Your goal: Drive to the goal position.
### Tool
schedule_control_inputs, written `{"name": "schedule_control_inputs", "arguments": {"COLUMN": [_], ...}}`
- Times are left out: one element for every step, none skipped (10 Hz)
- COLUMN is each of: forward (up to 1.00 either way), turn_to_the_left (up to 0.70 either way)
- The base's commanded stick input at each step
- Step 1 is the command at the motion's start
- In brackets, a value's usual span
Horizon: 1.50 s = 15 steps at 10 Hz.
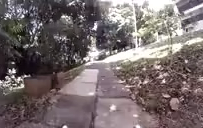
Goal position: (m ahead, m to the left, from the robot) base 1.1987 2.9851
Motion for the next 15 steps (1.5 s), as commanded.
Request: {"name": "schedule_control_inputs", "arguments": {"forward": [0.45,0.45,0.45,0.45,0.45,0.45,0.45,0.45,0.45,0.45,0.45,0.45,0.45,0.45,0.45], "turn_to_the_left": [0.00,0.00,0.00,0.00,0.00,0.00,0.00,0.00,0.00,0.00,0.00,0.00,0.00,0.00,0.00]}}
